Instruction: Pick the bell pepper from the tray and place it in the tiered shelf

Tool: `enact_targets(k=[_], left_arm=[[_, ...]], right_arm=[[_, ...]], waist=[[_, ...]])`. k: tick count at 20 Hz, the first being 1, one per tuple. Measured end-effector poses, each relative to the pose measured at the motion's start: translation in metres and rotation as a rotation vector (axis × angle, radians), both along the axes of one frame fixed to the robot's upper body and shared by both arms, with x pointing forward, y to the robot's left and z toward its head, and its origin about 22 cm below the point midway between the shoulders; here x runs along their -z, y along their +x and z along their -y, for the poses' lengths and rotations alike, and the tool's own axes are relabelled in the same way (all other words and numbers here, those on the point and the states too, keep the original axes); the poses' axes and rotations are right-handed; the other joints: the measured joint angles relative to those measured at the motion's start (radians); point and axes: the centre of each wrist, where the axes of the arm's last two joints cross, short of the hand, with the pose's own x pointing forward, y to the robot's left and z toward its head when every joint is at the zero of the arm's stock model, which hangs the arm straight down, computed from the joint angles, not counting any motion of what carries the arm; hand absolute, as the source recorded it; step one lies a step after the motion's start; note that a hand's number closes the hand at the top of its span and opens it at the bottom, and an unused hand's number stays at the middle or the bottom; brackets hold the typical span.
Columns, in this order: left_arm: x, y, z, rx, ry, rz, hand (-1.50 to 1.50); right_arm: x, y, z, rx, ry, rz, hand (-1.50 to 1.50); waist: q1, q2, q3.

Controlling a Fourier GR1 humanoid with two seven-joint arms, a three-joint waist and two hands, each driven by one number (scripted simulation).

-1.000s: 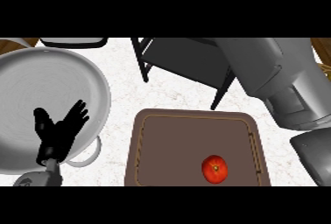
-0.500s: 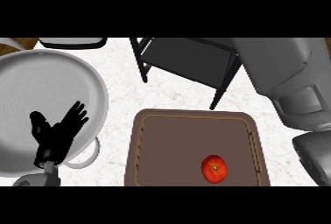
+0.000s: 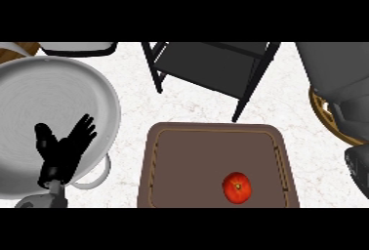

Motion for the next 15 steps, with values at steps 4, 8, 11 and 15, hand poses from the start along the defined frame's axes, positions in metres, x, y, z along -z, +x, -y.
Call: enact_targets(k=[4, 8, 11, 15], left_arm=[[0.002, -0.004, -0.006, -0.015, -0.003, -0.003, 0.0], [0.005, -0.01, -0.012, -0.04, 0.0, -0.009, 0.0], [0.005, -0.012, -0.011, -0.056, 0.004, -0.02, 0.0], [0.008, -0.017, -0.016, -0.056, 0.002, -0.009, 0.0]], right_arm=[[-0.007, -0.001, 0.028, 0.107, 0.026, 0.04, -1.5], [-0.019, -0.012, 0.054, 0.163, 0.092, 0.093, -1.5], [-0.015, -0.023, 0.072, 0.174, 0.138, 0.119, -1.5], [-0.009, -0.047, 0.101, 0.161, 0.18, 0.147, -1.5]], waist=[[-0.017, -0.006, 0.0], [-0.039, -0.016, 0.001], [-0.051, -0.02, 0.002], [-0.061, -0.022, 0.003]])
